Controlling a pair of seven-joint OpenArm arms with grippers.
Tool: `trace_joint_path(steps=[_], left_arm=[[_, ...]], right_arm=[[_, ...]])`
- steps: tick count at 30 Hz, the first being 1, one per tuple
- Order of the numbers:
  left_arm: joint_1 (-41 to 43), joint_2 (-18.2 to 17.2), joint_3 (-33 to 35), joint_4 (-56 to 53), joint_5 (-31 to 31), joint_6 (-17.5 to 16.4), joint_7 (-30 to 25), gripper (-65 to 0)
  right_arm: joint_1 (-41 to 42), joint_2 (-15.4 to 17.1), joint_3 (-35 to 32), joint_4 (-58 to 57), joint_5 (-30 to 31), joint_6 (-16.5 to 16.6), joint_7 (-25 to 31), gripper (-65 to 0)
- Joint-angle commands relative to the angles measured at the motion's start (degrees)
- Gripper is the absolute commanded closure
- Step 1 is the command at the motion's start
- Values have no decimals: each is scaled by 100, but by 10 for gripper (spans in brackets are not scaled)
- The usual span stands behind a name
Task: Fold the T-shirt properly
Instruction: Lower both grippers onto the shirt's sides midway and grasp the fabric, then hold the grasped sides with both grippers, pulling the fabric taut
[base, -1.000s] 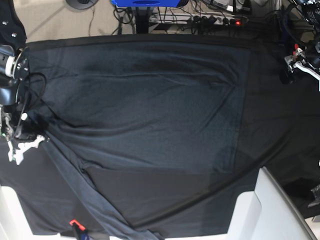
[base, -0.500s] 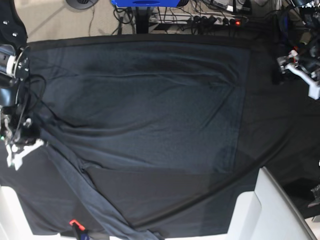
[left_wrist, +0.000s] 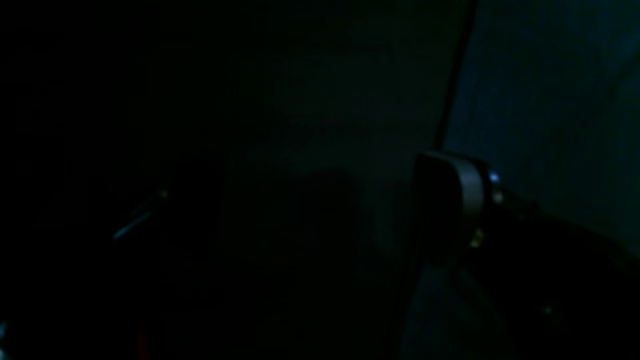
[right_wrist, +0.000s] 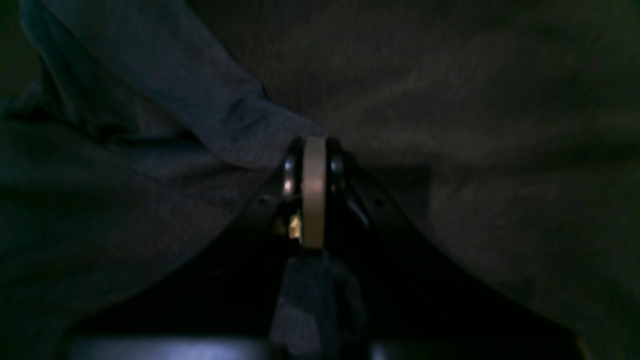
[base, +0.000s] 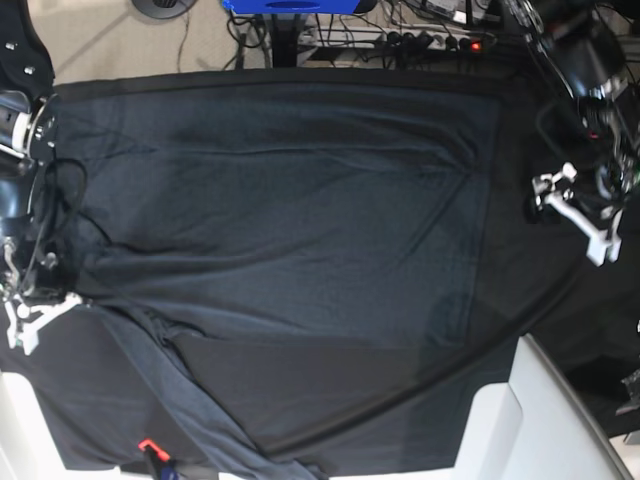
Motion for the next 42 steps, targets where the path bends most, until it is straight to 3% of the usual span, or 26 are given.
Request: trace_joint_path(steps=[1, 4, 13, 20, 31, 39, 42], left_arm=[[-246, -89, 262, -132, -93, -24, -98, -561], [-773, -89, 754, -897, -120, -24, -229, -561], [-2039, -54, 1229, -3596, -84, -15, -1311, -561], [-2013, 104, 1484, -3780, -128, -15, -1495, -545], [-2013, 148, 1431, -3780, -93, -15, -1495, -2], [-1925, -89, 1431, -3763, -102, -15, -1408, 0], [-1661, -63, 1431, -3174, -120, -15, -1153, 0]], right_arm=[[160, 85, 3, 108, 34, 26, 91, 0], [160, 85, 3, 108, 34, 26, 100, 0], [160, 85, 3, 108, 34, 35, 100, 0], [168, 103, 3, 108, 34, 35, 108, 0], [168, 120, 3, 204, 34, 35, 108, 0], [98, 120, 3, 310, 34, 35, 108, 0], [89, 120, 3, 310, 34, 35, 108, 0]])
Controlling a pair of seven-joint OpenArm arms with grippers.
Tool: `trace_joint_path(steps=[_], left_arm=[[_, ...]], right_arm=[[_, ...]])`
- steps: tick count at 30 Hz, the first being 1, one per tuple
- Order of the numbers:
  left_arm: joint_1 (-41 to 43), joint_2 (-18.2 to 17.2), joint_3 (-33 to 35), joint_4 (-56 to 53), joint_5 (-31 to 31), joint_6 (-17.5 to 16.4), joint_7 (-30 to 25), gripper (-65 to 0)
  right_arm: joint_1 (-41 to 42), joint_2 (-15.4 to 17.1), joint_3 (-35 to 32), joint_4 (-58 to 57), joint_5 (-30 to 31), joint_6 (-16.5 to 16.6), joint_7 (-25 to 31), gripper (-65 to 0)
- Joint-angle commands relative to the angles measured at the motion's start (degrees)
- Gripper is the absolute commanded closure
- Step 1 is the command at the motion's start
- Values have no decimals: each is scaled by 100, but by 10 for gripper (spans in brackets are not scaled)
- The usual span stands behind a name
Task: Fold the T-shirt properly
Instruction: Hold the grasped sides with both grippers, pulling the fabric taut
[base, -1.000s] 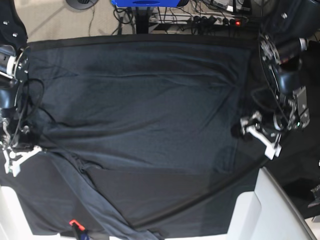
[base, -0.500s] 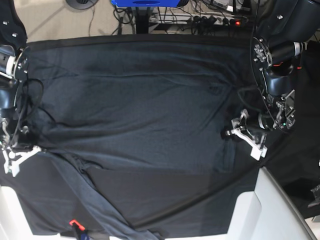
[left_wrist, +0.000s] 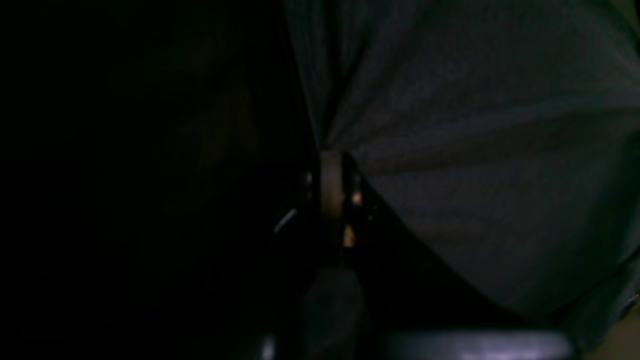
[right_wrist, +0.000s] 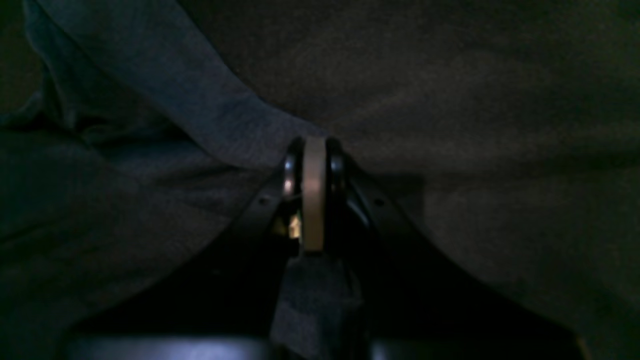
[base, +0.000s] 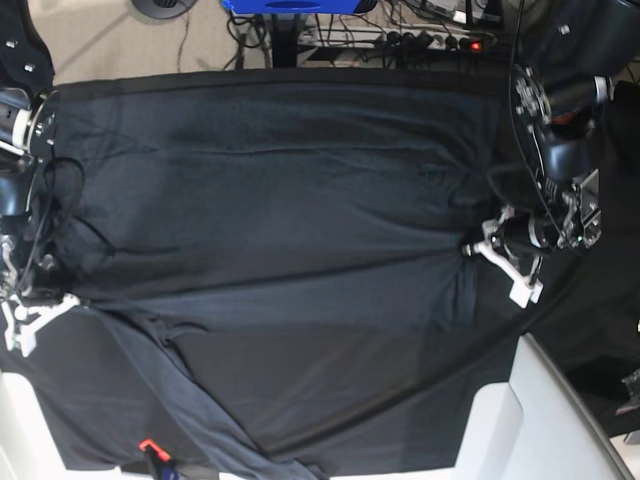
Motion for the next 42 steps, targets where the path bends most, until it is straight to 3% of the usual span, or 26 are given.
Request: trace_joint_path(steps=[1, 7, 15, 16, 19, 21, 24, 28, 35, 42], left_arm=[[93, -91, -10, 312, 154, 75, 238, 0], [866, 76, -10, 2017, 145, 848, 783, 0], [989, 76, -10, 2149, 145, 866, 818, 0], [989, 67, -10, 2167, 145, 866, 818, -28], [998, 23, -18, 2184, 162, 866, 994, -219], [998, -74, -36, 2281, 154, 866, 1021, -296], [1069, -109, -414, 2457, 189, 866, 1021, -357], [919, -294, -704, 2439, 198, 866, 1012, -362], [-224, -443, -704, 1050, 206, 866, 862, -360], [-1428, -461, 131, -1165, 198, 866, -237, -359]], right_arm=[[159, 112, 3, 98, 51, -2, 132, 0], [159, 103, 3, 98, 51, -2, 132, 0], [159, 85, 3, 98, 51, -2, 124, 0], [159, 85, 3, 89, 51, -2, 115, 0], [159, 85, 3, 89, 51, -2, 115, 0], [159, 85, 3, 89, 51, -2, 106, 0], [159, 85, 3, 89, 51, -2, 97, 0], [150, 85, 3, 89, 51, -2, 97, 0], [150, 85, 3, 89, 51, -2, 97, 0], [150, 85, 3, 89, 51, -2, 97, 0]])
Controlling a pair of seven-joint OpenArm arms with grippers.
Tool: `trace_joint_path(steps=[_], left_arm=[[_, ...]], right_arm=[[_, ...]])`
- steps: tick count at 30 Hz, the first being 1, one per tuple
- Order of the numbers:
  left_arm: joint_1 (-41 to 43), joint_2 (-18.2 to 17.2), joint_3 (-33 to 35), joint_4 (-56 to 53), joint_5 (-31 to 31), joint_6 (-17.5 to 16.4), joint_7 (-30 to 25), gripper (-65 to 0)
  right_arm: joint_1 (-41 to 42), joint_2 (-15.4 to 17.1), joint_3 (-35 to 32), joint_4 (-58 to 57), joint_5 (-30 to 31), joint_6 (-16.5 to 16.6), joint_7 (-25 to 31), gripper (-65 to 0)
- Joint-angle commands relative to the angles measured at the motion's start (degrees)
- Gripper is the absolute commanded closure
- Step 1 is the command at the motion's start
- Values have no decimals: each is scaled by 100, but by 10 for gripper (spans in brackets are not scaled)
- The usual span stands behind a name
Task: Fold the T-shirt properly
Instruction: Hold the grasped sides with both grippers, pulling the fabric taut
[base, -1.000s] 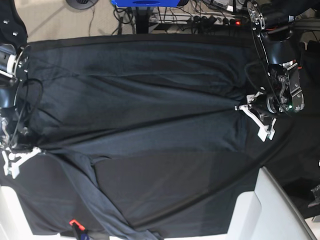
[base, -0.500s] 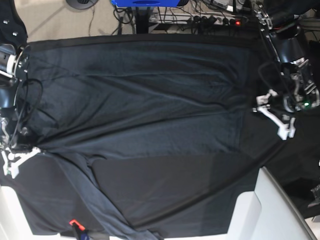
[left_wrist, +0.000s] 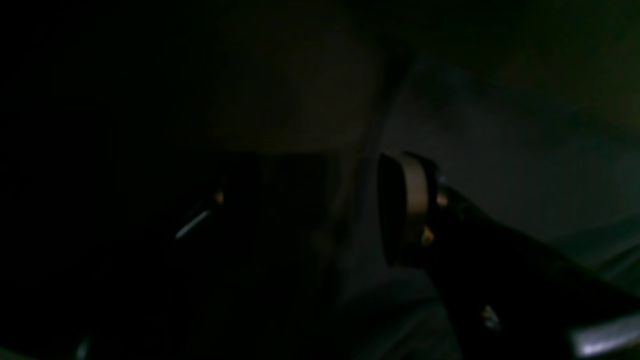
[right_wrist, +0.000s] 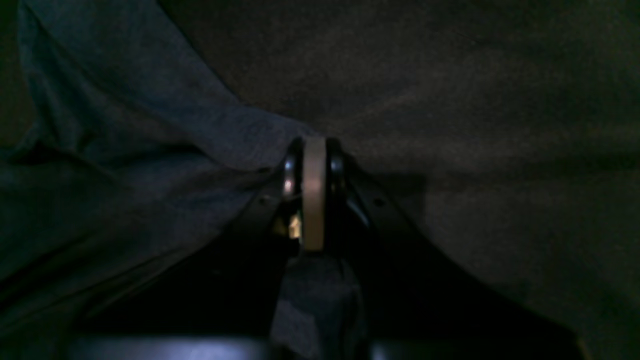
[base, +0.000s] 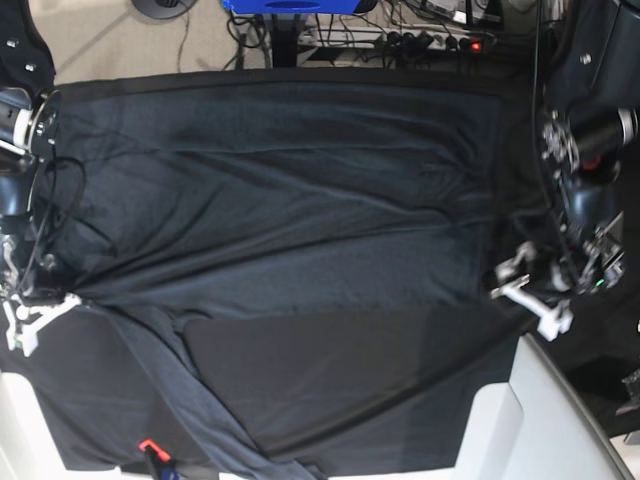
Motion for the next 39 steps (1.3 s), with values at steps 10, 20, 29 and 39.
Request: trace_joint_path(steps=[10, 20, 29, 39], left_arm=[[-569, -56, 108, -919, -19, 354, -831, -359], [-367, 260, 125, -928, -10, 442, -1007, -355], [-174, 375, 750, -911, -63, 442, -1025, -230], [-77, 190, 407, -893, -28, 469, -1025, 0]], right_arm=[[164, 101, 3, 89, 32, -4, 113, 0], [164, 101, 3, 89, 32, -4, 130, 0], [164, 101, 3, 89, 32, -4, 130, 0], [164, 101, 3, 89, 32, -4, 130, 0]])
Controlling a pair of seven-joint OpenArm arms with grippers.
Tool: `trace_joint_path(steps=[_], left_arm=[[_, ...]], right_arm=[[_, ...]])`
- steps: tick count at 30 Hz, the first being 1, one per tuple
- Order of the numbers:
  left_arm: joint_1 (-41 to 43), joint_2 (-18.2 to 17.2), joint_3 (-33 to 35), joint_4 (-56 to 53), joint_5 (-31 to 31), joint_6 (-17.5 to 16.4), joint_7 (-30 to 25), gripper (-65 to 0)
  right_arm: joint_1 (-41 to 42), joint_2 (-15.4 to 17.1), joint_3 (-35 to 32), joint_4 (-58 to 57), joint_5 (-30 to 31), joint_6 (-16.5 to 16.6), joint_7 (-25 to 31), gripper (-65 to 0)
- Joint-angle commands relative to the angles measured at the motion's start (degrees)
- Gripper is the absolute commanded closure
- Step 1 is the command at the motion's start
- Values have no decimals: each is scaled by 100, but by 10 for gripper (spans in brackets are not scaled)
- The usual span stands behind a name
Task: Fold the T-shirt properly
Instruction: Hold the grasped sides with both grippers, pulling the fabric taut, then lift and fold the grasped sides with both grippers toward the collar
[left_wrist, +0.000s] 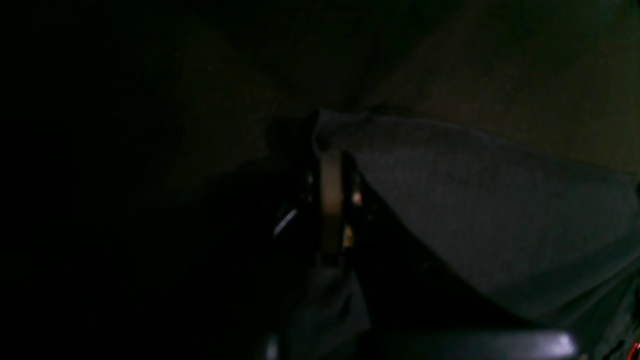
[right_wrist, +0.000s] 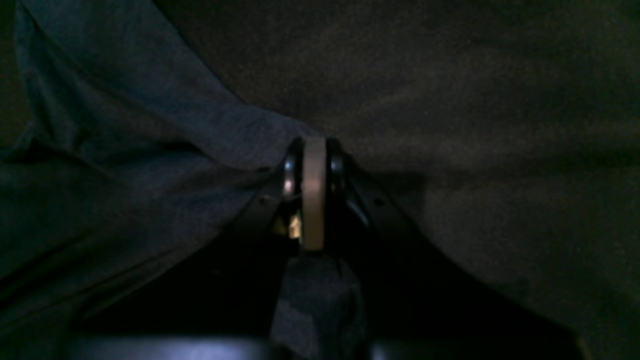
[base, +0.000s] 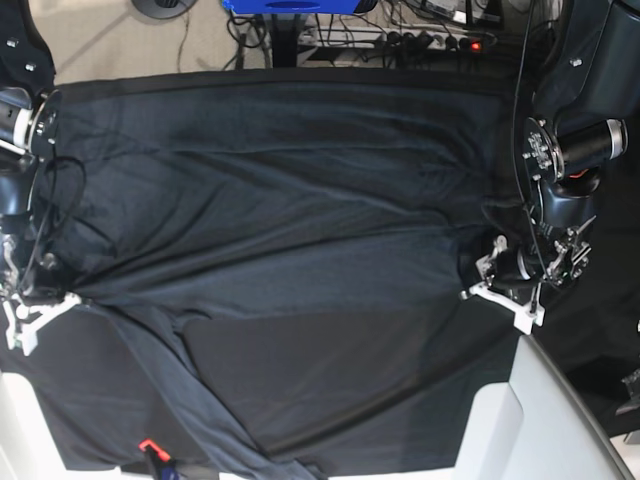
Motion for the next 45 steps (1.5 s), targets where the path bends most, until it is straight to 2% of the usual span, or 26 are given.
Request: trace_joint_path(steps=[1, 6, 16, 20, 25, 38, 43, 45], left_arm=[[-44, -70, 35, 23, 224, 145, 202, 0], [96, -70, 88, 682, 224, 145, 254, 0], [105, -70, 88, 2150, 206, 145, 1116, 0], [105, -61, 35, 2511, 180, 145, 1309, 0], [105, -61, 26, 2819, 180, 145, 1362, 0], [316, -35, 18, 2889, 171, 128, 1362, 0], [571, 71, 18, 3425, 162, 128, 1371, 0], [694, 97, 18, 3583, 162, 128, 1555, 0]], right_arm=[[168, 101, 3, 89, 47, 7, 130, 0], [168, 101, 3, 89, 47, 7, 130, 0], [185, 101, 3, 124, 47, 7, 148, 0], [89, 92, -112, 458, 47, 7, 341, 0], [106, 101, -569, 494, 47, 7, 359, 0], [106, 101, -604, 494, 38, 7, 789, 0], [89, 101, -674, 485, 38, 7, 763, 0], [36, 101, -868, 485, 38, 7, 763, 0]])
